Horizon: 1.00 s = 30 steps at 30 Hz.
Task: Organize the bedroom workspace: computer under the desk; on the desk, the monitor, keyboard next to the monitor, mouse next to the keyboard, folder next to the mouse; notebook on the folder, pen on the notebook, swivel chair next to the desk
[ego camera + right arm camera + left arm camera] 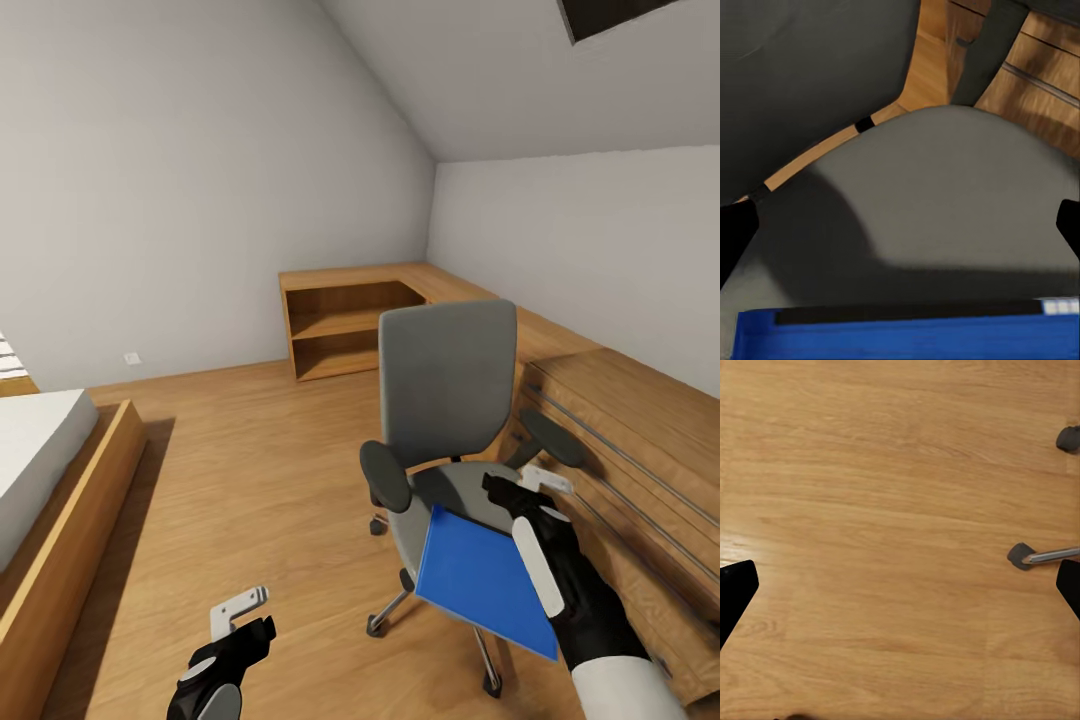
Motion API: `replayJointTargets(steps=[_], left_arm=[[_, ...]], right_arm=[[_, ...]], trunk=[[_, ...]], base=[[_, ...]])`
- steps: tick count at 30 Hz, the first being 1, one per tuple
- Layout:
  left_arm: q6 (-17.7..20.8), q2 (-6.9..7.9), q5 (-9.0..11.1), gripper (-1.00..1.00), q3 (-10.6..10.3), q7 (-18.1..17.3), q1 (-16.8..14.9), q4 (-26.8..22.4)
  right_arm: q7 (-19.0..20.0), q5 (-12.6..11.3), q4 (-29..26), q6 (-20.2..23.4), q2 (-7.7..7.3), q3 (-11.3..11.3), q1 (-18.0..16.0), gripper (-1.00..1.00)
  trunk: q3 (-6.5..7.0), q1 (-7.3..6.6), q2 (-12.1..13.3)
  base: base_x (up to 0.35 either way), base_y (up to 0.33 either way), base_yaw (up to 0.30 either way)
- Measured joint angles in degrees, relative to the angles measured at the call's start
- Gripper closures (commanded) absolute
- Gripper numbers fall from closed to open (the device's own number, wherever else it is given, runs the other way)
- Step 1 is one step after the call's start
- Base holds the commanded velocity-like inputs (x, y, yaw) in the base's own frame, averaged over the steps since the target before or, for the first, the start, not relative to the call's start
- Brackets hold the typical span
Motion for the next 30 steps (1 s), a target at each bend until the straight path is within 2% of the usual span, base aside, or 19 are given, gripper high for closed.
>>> replayJointTargets(steps=[3,5,7,10,14,23,30], left_arm=[[0.0,-0.01,0.0,-1.00,0.0,0.0,0.0,0.0],[0.0,-0.01,0.0,-1.00,0.0,0.0,0.0,0.0],[0.0,-0.01,0.0,-1.00,0.0,0.0,0.0,0.0],[0.0,0.05,0.0,-1.00,0.2,-0.1,0.0,-0.1],[0.0,0.07,0.0,-1.00,0.2,-0.1,0.0,-0.1],[0.0,0.07,0.0,-1.00,0.3,-0.1,0.0,-0.1],[0.0,0.07,0.0,-1.00,0.3,-0.1,0.0,-0.1]], right_arm=[[-0.7,-0.1,-10.0,4.6,1.74,0.1,5.1,-1.00],[-0.8,-0.1,-11.7,6.5,2.52,0.2,6.0,-1.00],[-0.8,0.0,-12.2,7.1,2.88,0.2,6.3,-1.00],[-0.8,0.0,-13.2,7.7,4.18,0.3,6.6,-1.00],[-0.8,0.0,-13.7,7.9,4.47,0.3,6.6,-1.00],[-0.8,0.1,-14.3,7.6,4.59,0.1,6.6,-1.00],[-0.8,0.1,-14.7,7.5,4.55,-0.1,6.6,-1.00]], trunk=[[0.00,0.00,0.0],[0.00,0.00,0.0],[0.00,0.00,0.0],[0.00,0.00,0.0],[0.00,0.00,0.0],[0.01,0.02,0.0],[0.01,0.00,0.0]], base=[[0.000,0.000,0.000],[0.000,0.000,0.000],[0.000,0.000,0.000],[0.000,0.000,0.000],[0.000,0.000,0.000],[-0.185,0.242,-0.055],[-0.043,0.031,-0.027]])
